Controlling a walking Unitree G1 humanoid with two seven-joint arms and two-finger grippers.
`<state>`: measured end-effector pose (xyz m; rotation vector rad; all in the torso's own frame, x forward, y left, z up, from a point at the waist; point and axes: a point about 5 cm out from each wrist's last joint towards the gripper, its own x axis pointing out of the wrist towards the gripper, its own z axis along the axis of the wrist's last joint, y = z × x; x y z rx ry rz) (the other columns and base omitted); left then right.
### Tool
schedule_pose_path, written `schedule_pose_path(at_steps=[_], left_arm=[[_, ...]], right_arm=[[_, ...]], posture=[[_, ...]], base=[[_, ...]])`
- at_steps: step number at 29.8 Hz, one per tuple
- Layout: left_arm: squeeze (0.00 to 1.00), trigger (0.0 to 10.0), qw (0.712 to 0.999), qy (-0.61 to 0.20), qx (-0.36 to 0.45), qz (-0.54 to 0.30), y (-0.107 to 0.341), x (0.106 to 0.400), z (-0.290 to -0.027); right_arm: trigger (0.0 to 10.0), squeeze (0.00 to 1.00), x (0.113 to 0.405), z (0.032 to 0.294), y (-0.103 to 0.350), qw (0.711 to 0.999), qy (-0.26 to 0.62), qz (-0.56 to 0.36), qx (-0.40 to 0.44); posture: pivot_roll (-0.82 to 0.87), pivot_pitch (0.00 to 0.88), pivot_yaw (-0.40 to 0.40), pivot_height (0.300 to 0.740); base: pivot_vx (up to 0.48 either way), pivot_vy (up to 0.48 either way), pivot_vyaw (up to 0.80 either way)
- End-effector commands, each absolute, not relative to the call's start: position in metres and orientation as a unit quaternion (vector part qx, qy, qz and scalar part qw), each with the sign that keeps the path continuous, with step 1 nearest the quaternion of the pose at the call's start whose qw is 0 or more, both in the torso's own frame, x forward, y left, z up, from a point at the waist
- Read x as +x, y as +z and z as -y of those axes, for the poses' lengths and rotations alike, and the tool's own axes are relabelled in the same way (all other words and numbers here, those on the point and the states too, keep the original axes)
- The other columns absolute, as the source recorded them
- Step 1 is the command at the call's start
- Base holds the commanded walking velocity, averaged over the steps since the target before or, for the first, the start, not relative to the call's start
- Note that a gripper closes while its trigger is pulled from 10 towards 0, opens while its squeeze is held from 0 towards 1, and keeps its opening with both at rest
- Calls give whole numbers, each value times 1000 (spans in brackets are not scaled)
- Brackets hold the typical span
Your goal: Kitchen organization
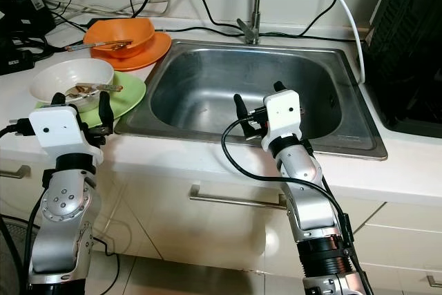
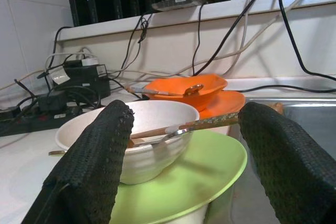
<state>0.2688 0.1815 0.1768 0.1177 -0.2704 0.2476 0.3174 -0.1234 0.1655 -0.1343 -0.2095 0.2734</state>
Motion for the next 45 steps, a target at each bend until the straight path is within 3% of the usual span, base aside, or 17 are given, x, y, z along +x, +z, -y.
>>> schedule_pose_path(at_steps=[1,11,12,13,45], left_arm=[[0,10000,981,127,61,130,176,270,-182],[0,10000,981,127,61,130,176,270,-182],[0,10000,982,126,61,130,176,270,-182],[0,10000,981,124,64,135,177,270,-181],[0,10000,981,117,72,140,178,269,-179]], right_arm=[[10000,0,319,125,168,983,134,103,-65],[10000,0,319,125,168,983,134,103,-65],[10000,0,319,125,167,983,134,101,-72],[10000,0,318,123,166,982,139,103,-69],[10000,0,314,121,163,982,146,104,-63]], posture=[[-49,0,39,740],[-49,0,39,740],[0,0,0,740],[-45,0,39,740],[-46,0,46,740]], base=[[0,0,0],[0,0,0],[0,0,0],[0,0,0],[0,0,0]])
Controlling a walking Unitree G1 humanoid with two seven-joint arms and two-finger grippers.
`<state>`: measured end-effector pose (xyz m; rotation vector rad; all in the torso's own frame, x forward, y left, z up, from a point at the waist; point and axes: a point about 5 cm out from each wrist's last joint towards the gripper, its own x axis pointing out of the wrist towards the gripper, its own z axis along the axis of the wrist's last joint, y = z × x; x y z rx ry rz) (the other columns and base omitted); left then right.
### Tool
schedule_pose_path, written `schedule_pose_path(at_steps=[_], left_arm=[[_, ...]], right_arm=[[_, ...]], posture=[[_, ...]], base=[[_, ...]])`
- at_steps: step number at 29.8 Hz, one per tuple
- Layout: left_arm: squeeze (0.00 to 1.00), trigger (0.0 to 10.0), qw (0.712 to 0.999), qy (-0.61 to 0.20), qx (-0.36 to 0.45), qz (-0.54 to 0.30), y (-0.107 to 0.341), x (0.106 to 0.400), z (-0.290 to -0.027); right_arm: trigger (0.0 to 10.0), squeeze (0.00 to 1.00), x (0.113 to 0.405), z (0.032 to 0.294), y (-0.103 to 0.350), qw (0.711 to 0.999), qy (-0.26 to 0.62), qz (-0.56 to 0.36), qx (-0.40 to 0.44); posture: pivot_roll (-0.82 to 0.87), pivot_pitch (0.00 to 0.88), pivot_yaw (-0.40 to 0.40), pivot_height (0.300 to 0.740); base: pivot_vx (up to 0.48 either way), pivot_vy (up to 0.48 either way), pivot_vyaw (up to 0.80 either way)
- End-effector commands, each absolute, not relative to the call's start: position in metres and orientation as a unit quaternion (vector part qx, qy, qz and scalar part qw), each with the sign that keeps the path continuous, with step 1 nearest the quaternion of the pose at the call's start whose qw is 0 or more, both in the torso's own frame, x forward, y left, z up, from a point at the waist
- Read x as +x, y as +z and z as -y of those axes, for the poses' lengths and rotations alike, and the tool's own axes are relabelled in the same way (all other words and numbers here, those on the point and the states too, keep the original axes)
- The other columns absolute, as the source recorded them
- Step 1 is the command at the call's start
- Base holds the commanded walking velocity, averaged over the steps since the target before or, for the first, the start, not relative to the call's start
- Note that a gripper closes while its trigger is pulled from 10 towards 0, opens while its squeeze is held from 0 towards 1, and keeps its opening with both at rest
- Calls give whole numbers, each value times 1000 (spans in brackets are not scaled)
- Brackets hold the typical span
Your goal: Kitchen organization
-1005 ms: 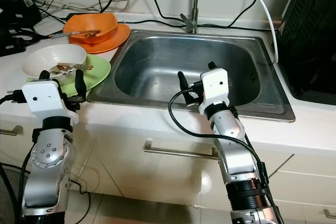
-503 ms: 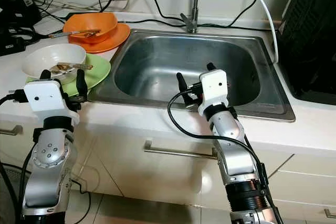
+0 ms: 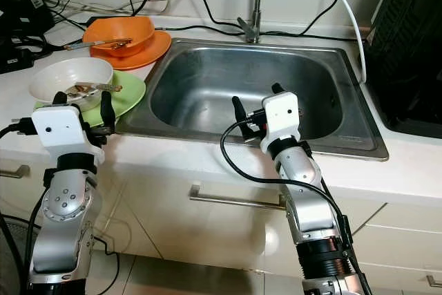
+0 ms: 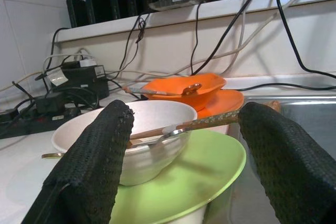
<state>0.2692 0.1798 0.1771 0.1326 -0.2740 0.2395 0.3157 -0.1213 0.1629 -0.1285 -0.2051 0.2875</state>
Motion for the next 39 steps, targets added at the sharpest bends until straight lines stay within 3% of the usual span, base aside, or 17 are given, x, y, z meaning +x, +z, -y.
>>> schedule_pose_path(at_steps=[1,34,39], left_arm=[[0,10000,981,117,72,140,178,269,-179],[0,10000,981,114,72,139,178,269,-178],[0,10000,983,105,69,136,178,272,-175]], right_arm=[[10000,0,314,121,163,982,146,104,-63],[10000,0,313,118,163,981,152,104,-59],[10000,0,309,110,157,975,201,80,-51]], posture=[[-45,0,46,740],[-42,0,48,740],[-41,0,45,740]], base=[[0,0,0],[0,0,0],[0,0,0]])
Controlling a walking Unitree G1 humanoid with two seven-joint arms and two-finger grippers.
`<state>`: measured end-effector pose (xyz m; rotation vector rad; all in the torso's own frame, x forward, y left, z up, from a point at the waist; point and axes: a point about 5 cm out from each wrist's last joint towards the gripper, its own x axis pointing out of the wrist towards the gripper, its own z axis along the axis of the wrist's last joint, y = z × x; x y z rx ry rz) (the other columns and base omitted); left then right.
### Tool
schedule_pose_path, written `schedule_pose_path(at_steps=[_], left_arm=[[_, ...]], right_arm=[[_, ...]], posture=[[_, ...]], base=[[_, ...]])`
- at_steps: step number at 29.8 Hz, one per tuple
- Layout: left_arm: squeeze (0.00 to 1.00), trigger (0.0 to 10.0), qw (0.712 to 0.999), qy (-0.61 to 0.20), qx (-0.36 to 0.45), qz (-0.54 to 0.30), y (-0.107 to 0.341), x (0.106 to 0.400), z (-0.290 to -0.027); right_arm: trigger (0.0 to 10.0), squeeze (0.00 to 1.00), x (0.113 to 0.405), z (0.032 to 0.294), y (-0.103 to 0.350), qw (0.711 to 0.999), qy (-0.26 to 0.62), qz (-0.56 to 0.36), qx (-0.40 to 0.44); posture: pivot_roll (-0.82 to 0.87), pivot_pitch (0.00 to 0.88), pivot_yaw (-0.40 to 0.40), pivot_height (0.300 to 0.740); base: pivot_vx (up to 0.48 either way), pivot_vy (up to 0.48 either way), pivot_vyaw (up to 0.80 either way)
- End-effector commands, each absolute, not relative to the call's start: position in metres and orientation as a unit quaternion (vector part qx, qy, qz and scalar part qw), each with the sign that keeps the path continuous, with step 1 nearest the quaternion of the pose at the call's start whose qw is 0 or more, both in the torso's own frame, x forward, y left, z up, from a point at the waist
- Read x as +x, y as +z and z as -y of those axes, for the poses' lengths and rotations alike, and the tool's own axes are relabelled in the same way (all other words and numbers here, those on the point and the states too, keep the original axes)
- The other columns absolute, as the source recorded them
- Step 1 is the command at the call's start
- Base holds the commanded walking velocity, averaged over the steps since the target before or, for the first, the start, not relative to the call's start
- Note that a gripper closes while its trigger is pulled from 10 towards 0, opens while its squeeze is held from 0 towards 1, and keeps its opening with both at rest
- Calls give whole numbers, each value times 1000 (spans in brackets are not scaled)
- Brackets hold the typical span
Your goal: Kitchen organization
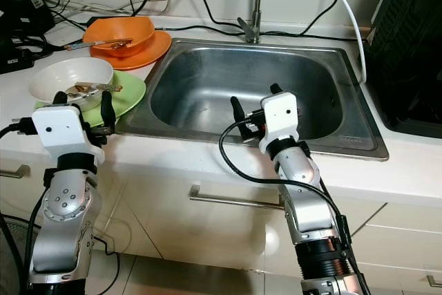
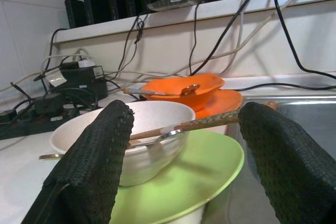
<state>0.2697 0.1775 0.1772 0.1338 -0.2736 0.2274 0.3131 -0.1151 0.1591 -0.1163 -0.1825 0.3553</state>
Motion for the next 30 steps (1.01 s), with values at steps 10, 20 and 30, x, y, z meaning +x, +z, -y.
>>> schedule_pose_path(at_steps=[10,20,30], left_arm=[[0,10000,988,49,40,143,187,287,-154],[0,10000,990,56,-4,126,182,295,-156],[0,10000,988,94,-65,107,178,312,-175]], right_arm=[[10000,0,300,95,148,954,299,24,-5],[10000,0,292,96,150,930,362,-31,55],[10000,0,286,92,153,920,390,-29,25]], posture=[[-47,0,45,740],[-69,0,52,740],[-74,0,53,740]], base=[[0,0,0],[0,0,0],[0,0,0]])
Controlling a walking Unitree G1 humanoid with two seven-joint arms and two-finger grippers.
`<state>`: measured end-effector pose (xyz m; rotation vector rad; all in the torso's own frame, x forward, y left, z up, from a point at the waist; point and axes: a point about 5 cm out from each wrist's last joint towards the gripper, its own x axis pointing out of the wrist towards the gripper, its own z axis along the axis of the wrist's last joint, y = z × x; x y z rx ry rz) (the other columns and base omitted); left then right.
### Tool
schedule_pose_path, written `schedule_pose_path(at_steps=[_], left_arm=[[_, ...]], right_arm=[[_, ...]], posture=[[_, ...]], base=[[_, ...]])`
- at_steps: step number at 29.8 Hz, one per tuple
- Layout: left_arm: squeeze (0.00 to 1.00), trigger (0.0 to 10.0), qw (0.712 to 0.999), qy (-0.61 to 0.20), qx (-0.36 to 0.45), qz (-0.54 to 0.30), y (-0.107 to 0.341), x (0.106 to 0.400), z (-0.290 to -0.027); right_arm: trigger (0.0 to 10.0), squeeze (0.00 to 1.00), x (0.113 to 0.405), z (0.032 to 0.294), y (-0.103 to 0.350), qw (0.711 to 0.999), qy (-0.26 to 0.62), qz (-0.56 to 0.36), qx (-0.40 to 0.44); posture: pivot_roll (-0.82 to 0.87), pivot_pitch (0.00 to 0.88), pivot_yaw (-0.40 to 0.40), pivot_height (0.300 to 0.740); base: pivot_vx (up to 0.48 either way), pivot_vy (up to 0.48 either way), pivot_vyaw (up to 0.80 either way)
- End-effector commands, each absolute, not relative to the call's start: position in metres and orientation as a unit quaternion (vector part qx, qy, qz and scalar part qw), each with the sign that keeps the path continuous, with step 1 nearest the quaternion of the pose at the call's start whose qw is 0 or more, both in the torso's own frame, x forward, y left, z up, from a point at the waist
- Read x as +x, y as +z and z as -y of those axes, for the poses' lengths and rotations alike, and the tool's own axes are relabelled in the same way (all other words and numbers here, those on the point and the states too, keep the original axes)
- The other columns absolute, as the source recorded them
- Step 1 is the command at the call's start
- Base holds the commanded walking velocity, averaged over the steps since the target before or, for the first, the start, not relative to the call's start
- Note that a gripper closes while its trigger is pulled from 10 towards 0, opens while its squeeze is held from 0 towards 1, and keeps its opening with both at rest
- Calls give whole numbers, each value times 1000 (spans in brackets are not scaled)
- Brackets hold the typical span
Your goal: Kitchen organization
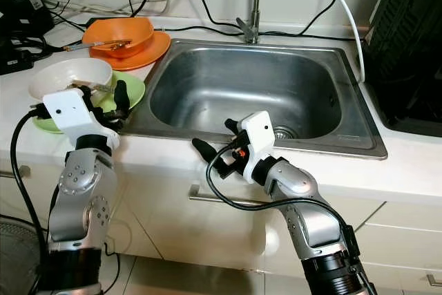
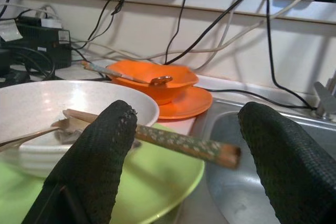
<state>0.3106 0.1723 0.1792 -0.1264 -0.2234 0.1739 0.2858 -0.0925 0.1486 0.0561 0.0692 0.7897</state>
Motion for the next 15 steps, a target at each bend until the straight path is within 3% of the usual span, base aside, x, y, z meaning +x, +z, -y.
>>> schedule_pose_path(at_steps=[1,5,15], left_arm=[[0,10000,988,95,-62,103,177,314,-176],[0,10000,990,93,-38,94,175,320,-182],[0,10000,987,95,-43,119,190,324,-188]], right_arm=[[10000,0,286,93,153,921,387,-36,38],[10000,0,288,94,152,914,387,-67,101],[10000,0,285,92,156,908,396,-58,122]], posture=[[-75,0,53,740],[-77,0,55,740],[-71,0,61,740]], base=[[0,0,0],[0,0,0],[0,0,0]])
